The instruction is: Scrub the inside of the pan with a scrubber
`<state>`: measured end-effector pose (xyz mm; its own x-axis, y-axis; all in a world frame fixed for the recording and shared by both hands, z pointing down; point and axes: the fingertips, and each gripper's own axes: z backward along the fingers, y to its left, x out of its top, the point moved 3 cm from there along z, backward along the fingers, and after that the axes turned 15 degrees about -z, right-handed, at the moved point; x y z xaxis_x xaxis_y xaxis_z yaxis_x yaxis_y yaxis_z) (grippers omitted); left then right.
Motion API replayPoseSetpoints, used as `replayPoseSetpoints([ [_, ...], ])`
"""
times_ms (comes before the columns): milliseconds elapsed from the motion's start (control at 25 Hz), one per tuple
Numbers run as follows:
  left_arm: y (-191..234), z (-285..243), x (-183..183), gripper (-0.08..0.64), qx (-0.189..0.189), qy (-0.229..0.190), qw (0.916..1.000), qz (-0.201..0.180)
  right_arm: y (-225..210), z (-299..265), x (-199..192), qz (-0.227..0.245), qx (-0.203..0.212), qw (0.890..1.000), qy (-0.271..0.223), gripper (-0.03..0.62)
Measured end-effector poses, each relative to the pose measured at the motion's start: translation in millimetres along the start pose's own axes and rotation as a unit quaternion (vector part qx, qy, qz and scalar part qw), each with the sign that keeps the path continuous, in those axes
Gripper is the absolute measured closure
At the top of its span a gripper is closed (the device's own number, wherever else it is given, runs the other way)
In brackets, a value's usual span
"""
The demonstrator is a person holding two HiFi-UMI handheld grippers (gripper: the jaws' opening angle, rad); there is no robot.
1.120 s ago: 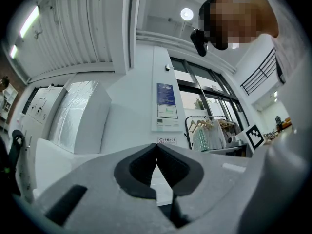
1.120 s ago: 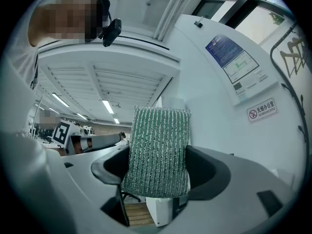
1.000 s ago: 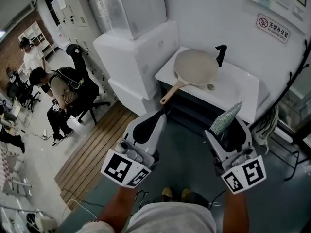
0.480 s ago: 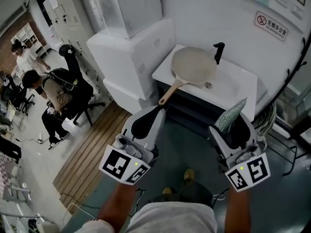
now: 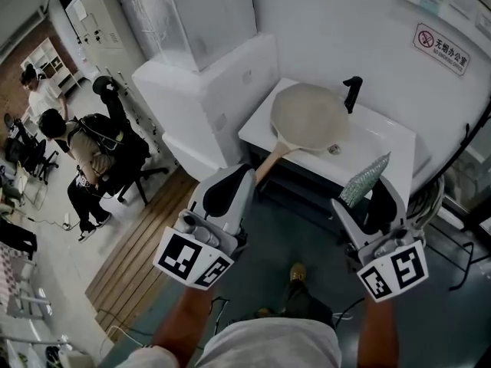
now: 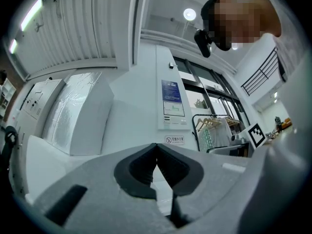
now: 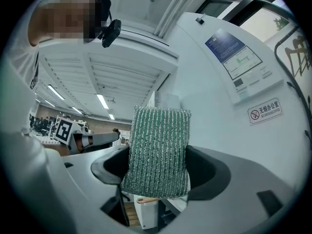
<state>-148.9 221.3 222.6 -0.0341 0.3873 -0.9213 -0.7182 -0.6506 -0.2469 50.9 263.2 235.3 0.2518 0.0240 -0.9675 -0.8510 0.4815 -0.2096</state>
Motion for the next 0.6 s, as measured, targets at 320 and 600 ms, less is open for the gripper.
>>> replayPoseSetpoints([
  [320,25.4,-72.3,-30.2,0.545,0.019,0.017,0.9996,-0.009,-69.4,-54.9,6.4,-0.005,0.019,1.000,0.011,0.241],
  [600,40.7,-135.1,-58.9,0.545,0.045,0.037,0.9981,-0.018,-135.4,-97.2,8.7,-0.009,0.038,0.999,0.022,0.241],
])
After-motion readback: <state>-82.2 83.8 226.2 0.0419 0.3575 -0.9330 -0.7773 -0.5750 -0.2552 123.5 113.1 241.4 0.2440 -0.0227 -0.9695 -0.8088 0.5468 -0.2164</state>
